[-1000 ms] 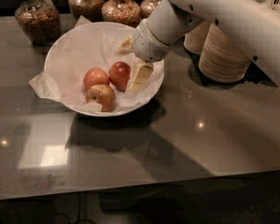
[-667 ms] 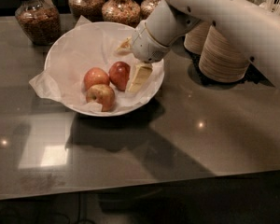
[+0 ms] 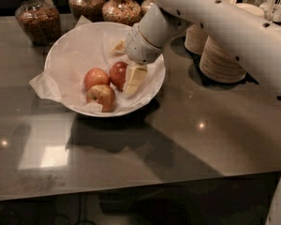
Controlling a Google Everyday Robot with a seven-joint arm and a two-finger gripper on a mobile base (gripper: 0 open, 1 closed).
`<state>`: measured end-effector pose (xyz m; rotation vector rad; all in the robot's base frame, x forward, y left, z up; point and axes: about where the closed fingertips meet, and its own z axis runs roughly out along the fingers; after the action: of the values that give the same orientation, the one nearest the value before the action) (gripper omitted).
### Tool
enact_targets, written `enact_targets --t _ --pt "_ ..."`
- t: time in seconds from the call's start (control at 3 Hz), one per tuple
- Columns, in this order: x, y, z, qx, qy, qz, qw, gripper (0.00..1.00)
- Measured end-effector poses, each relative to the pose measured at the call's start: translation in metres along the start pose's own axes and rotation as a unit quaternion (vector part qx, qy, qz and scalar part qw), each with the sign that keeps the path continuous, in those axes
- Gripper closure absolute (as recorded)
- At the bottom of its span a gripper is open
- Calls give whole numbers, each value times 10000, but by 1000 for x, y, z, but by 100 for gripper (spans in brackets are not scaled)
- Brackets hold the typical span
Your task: Pick apple from white bowl
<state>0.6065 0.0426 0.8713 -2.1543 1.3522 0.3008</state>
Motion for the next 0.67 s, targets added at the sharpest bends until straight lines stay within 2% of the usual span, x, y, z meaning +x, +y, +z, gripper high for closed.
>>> enact_targets --t 0.67 --pt "17 1 5 -57 95 53 9999 23"
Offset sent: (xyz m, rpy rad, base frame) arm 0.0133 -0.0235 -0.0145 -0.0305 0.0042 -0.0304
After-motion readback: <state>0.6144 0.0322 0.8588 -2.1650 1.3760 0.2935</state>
